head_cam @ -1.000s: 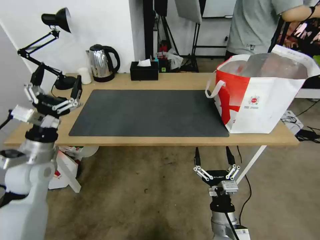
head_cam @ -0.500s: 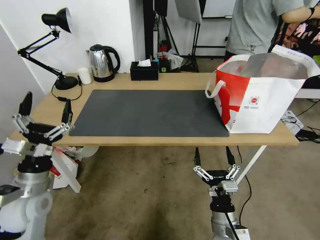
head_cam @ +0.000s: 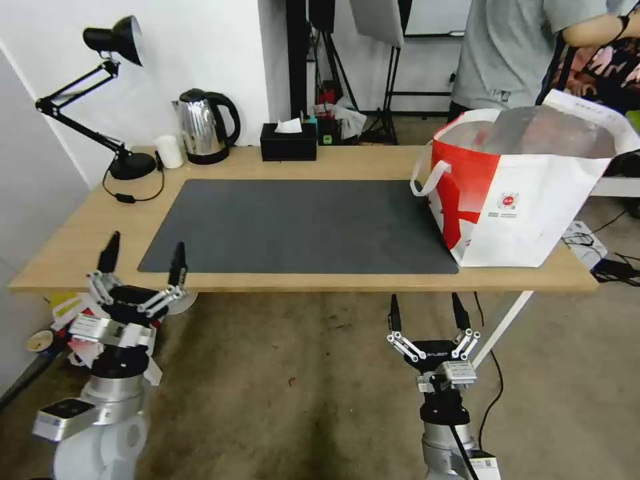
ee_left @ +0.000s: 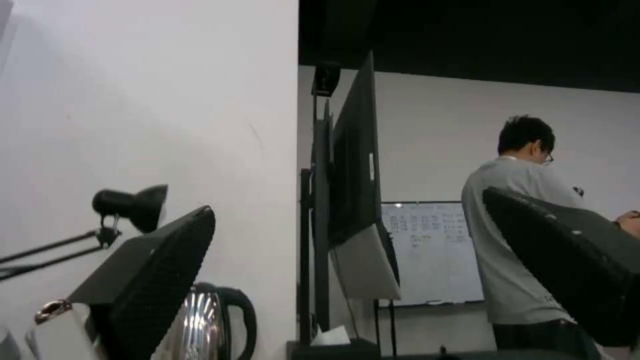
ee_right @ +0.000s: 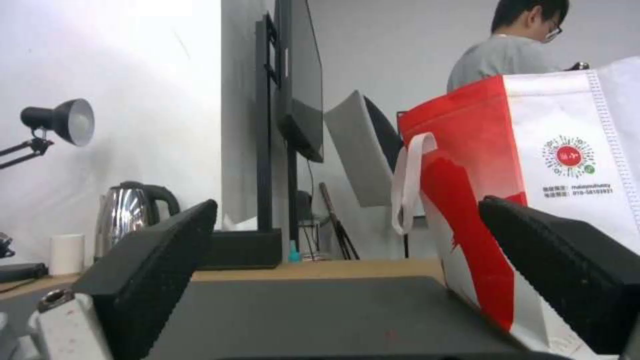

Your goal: Pick up the trash from the table and place it into the takeout bag.

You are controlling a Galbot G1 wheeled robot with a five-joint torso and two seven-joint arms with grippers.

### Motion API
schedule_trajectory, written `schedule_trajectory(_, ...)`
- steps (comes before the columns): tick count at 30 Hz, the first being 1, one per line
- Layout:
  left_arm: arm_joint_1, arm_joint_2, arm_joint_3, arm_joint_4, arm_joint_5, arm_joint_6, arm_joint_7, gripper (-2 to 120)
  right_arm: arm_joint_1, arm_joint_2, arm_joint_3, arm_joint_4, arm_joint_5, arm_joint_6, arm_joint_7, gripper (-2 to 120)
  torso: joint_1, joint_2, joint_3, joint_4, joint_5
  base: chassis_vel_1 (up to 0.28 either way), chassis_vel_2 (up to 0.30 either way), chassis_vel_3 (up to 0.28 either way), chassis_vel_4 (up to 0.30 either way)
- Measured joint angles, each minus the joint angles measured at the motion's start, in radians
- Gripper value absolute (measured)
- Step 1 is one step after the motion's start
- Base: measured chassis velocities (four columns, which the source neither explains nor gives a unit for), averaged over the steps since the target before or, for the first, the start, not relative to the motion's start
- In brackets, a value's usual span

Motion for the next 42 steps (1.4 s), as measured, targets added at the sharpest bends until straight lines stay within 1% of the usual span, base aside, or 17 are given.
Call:
schedule_trajectory(5, 0.006, -0.021, 0.026, 0.035, 0.001, -0.019, 0.013, 100, 0.000, 0.000, 0.000, 0.000, 0.000, 0.000, 0.000, 100, 0.000, 0.000, 0.000, 0.0000, -0.0002, 0.000, 0.000, 0.000, 0.000)
schedule_trajectory(8, 0.022, -0.044, 0.030, 0.072, 0.000, -0.058, 0.035, 100, 0.000, 0.000, 0.000, 0.000, 0.000, 0.000, 0.000, 100, 0.000, 0.000, 0.000, 0.0001, -0.0002, 0.000, 0.000, 0.000, 0.000)
schedule_trajectory(10, 0.025, -0.047, 0.030, 0.080, 0.000, -0.066, 0.040, 100, 0.000, 0.000, 0.000, 0.000, 0.000, 0.000, 0.000, 100, 0.000, 0.000, 0.000, 0.0001, -0.0002, 0.000, 0.000, 0.000, 0.000)
schedule_trajectory(13, 0.035, -0.054, 0.024, 0.108, -0.007, -0.092, 0.071, 100, 0.000, 0.000, 0.000, 0.000, 0.000, 0.000, 0.000, 100, 0.000, 0.000, 0.000, 0.0001, -0.0002, 0.000, 0.000, 0.000, 0.000)
schedule_trajectory(14, 0.035, -0.054, 0.024, 0.108, -0.007, -0.092, 0.071, 100, 0.000, 0.000, 0.000, 0.000, 0.000, 0.000, 0.000, 100, 0.000, 0.000, 0.000, 0.0001, -0.0002, 0.000, 0.000, 0.000, 0.000)
schedule_trajectory(18, 0.046, -0.059, 0.023, 0.145, -0.025, -0.124, 0.115, 100, 0.000, 0.000, 0.000, 0.000, 0.000, 0.000, 0.000, 100, 0.000, 0.000, 0.000, 0.0001, -0.0002, 0.000, 0.000, 0.000, 0.000)
schedule_trajectory(22, 0.047, -0.060, 0.021, 0.161, -0.030, -0.138, 0.128, 100, 0.000, 0.000, 0.000, 0.000, 0.000, 0.000, 0.000, 100, 0.000, 0.000, 0.000, 0.0001, -0.0003, 0.000, 0.000, 0.000, 0.000)
schedule_trajectory(34, 0.044, -0.056, 0.008, 0.164, -0.032, -0.142, 0.129, 100, 0.000, 0.000, 0.000, 0.000, 0.000, 0.000, 0.000, 100, 0.000, 0.000, 0.000, 0.0000, -0.0003, 0.000, 0.000, 0.000, 0.000)
schedule_trajectory(42, 0.059, -0.069, -0.007, 0.144, -0.033, -0.144, 0.124, 100, 0.000, 0.000, 0.000, 0.000, 0.000, 0.000, 0.000, 100, 0.000, 0.000, 0.000, 0.0001, -0.0002, 0.000, 0.000, 0.000, 0.000)
